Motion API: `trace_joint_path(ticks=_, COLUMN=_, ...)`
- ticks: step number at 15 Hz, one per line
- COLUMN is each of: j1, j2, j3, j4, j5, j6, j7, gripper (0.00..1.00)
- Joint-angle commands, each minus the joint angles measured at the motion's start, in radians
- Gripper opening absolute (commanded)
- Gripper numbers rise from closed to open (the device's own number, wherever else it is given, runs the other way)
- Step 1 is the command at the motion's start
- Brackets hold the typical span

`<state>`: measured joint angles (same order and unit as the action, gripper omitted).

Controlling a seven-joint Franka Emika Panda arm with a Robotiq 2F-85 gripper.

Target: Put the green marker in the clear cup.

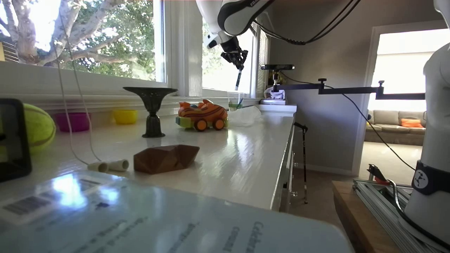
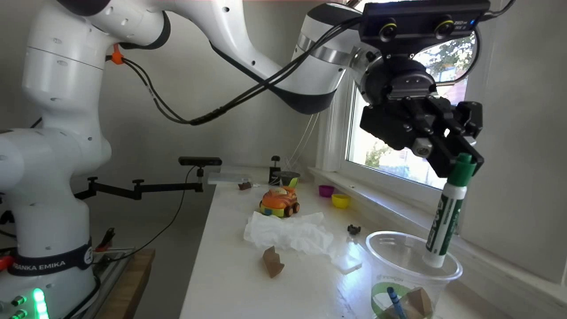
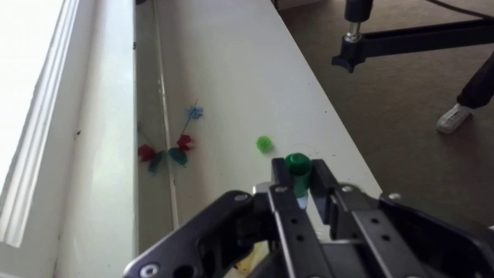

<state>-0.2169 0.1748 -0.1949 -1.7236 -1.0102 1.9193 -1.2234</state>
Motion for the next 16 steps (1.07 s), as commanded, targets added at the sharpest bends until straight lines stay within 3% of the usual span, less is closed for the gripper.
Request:
trace_joint_path(ticks=1, j1=0.01, j2=-0.014, j3=0.017, j4=-0.02, j5=-0.027, j6=0.041, j7=0.014, gripper=0.05)
trace_joint_path(ticks=16, j1=0.021, j2=-0.094, j3=0.028, j4=-0.224, j5=-0.021, j6=0.013, j7=0.016, gripper=0.05)
